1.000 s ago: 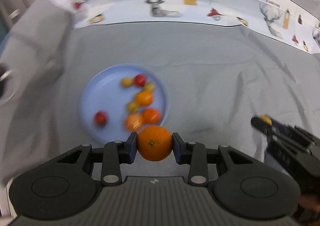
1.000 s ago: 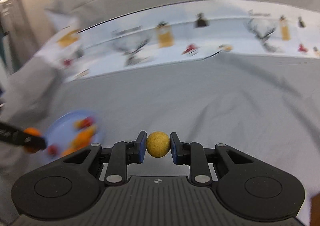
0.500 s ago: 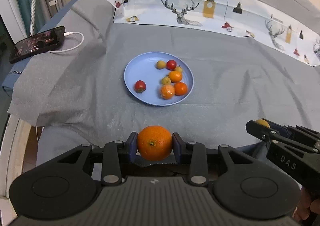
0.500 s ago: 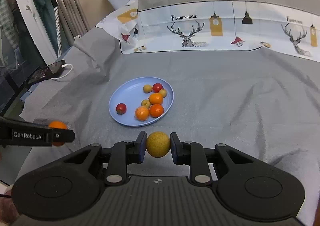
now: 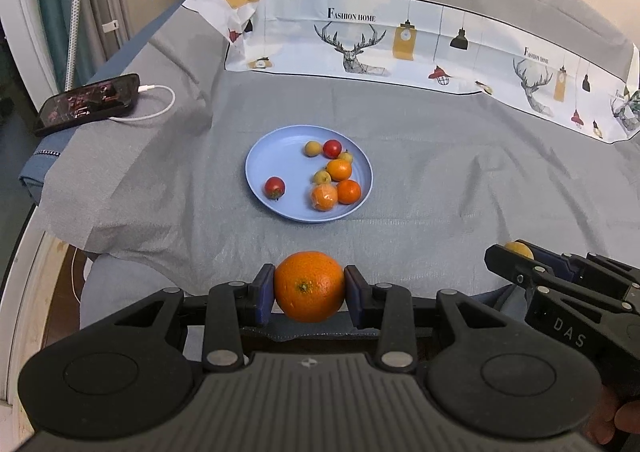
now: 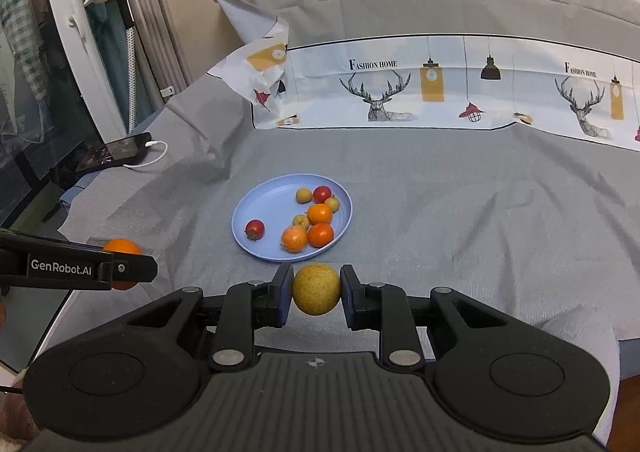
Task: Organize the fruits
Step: 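Carry the orange and yellow fruit over the blue plate with both tools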
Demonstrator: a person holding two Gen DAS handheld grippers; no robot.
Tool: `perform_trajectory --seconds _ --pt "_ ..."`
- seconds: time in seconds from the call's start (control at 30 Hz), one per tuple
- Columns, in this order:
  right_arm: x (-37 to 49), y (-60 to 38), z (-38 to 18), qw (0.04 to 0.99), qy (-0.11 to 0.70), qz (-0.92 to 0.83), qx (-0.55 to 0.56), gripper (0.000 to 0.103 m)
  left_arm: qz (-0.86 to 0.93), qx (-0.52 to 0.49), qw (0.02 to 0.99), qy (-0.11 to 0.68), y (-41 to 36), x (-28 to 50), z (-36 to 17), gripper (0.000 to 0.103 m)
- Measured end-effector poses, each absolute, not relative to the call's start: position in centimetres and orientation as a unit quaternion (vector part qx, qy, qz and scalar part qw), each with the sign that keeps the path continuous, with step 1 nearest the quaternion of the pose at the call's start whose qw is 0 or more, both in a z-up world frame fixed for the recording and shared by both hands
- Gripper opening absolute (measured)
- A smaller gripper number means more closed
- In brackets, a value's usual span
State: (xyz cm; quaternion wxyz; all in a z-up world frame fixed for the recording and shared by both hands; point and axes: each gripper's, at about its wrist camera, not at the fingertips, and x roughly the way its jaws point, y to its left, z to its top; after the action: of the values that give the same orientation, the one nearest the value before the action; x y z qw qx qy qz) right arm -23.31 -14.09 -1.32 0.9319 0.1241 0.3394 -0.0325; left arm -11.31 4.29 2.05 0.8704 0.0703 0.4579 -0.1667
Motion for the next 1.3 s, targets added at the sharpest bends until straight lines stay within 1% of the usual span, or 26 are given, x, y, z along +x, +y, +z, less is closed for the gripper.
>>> perform_trajectory --seconds 0.73,1.3 --pt "-23.1 -14.2 -1.7 0.929 0.344 -0.033 0.130 0.026 -0.167 0.072 0.864 0.470 4.4 -10.5 1.2 0.040" --pt "-21.1 -14.3 -3.3 0.917 0.375 -0.030 0.134 0.026 -0.163 0.072 0.848 0.500 4.3 -8.3 -0.9 0.040"
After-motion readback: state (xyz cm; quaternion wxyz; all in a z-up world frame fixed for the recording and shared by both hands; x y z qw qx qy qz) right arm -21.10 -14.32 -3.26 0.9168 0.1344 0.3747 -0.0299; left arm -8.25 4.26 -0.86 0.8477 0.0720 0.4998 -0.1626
